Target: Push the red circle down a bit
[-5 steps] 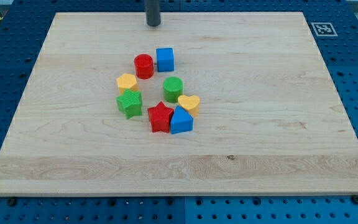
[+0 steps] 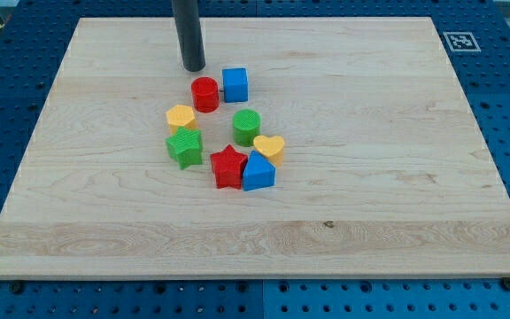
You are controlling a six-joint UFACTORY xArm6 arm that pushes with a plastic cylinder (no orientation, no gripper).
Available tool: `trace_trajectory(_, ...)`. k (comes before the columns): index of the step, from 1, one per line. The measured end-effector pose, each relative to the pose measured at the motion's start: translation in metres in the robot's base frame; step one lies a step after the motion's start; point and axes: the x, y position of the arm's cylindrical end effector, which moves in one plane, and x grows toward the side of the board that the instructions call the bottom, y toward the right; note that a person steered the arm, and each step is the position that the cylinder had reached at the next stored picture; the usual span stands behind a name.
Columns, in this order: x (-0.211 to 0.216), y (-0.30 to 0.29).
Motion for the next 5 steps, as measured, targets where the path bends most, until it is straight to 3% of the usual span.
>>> trace_trajectory(3,0.048,0.009)
trace_trajectory(5,0.057,0.038)
